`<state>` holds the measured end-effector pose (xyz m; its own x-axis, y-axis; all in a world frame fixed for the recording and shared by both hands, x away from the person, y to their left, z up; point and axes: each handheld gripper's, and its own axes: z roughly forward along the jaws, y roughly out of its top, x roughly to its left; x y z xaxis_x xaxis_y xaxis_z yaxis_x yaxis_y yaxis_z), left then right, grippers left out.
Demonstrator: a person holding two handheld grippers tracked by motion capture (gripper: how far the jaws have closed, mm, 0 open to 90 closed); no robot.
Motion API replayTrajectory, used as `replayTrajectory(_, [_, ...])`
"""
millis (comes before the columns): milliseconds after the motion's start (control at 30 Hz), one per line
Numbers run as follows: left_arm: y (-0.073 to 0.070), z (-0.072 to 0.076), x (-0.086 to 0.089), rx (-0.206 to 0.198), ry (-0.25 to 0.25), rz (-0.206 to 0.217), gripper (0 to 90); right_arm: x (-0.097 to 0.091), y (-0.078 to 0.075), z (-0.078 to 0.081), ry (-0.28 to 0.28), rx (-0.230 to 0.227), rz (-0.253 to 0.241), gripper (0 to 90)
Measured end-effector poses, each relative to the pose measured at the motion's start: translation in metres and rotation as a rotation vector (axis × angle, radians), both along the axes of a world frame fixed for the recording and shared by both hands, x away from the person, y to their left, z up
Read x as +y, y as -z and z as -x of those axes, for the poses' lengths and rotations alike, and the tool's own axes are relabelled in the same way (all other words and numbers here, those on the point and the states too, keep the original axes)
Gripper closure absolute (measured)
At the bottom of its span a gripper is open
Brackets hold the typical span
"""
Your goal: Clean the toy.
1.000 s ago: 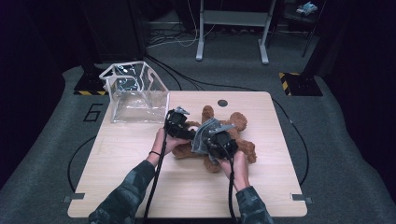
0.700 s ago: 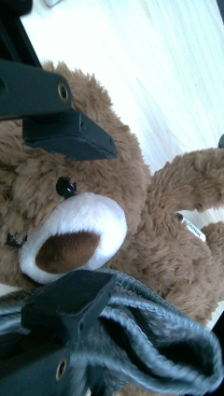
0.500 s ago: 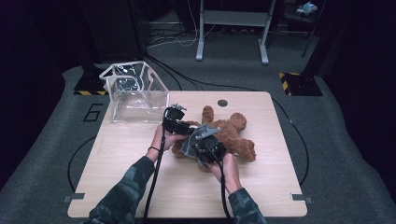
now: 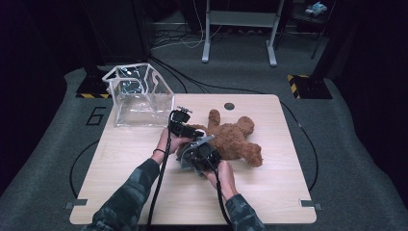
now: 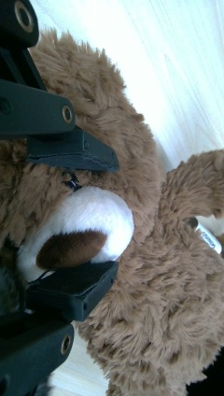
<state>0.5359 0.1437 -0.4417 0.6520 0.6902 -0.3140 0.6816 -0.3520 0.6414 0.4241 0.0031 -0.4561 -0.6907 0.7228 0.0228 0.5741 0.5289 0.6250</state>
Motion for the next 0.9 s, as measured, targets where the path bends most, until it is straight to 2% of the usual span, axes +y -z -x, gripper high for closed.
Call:
replayTrajectory(67, [0.0,0.0,0.0,0.0,-0.007,0.006,44.8,0.001,-0.006,0.001,0.017,-0.031,-0.038,75.6])
replayTrajectory(100, [0.0,0.001,0.0,-0.001,-0.007,0.006,44.7,0.004,-0.005,-0.001,0.016,-0.028,-0.031,75.4])
replayTrajectory(200, [0.0,0.002,0.0,-0.001,-0.007,0.002,44.8,0.011,0.01,-0.004,-0.003,0.032,-0.008,75.3])
replayTrajectory(233, [0.001,0.002,0.0,-0.009,-0.006,0.004,44.8,0.011,0.016,-0.002,-0.036,0.075,0.001,75.4])
replayTrajectory(267, [0.001,0.002,0.001,-0.006,-0.01,0.015,44.7,0.011,0.018,0.001,-0.054,0.081,0.01,75.4])
replayTrajectory(333, [0.003,0.002,0.002,-0.01,-0.016,0.03,44.7,0.008,0.015,0.01,-0.059,0.093,-0.005,75.3])
replayTrajectory(400, [0.004,0.001,0.004,-0.006,-0.01,0.034,44.8,-0.007,0.001,0.019,-0.057,0.061,-0.035,75.3])
replayTrajectory(433, [0.004,0.001,0.004,-0.008,-0.012,0.035,44.8,-0.02,-0.009,0.023,-0.042,0.047,-0.066,75.3])
replayTrajectory(500, [0.004,0.001,0.003,-0.008,-0.012,0.035,44.8,-0.039,-0.025,0.026,-0.001,0.022,-0.089,75.3])
replayTrajectory(533, [0.003,0.002,0.003,-0.011,-0.01,0.031,44.8,-0.051,-0.033,0.028,0.018,-0.005,-0.089,75.2])
replayTrajectory(633, [0.004,0.002,0.002,-0.014,-0.019,0.036,44.8,-0.086,-0.048,0.026,0.12,-0.057,-0.124,75.0])
replayTrajectory(667, [0.004,0.002,0.002,-0.014,-0.019,0.034,44.8,-0.103,-0.053,0.022,0.174,-0.082,-0.142,74.9])
replayTrajectory(767, [0.004,0.001,0.0,-0.015,-0.023,0.032,44.9,-0.119,-0.052,0.008,0.236,-0.113,-0.159,74.7])
replayTrajectory(833, [0.004,0.002,0.0,-0.018,-0.02,0.023,44.9,-0.118,-0.045,-0.003,0.244,-0.104,-0.137,74.6])
replayTrajectory(900, [0.004,0.001,0.0,-0.017,-0.015,0.025,44.9,-0.113,-0.035,-0.011,0.248,-0.076,-0.137,74.9])
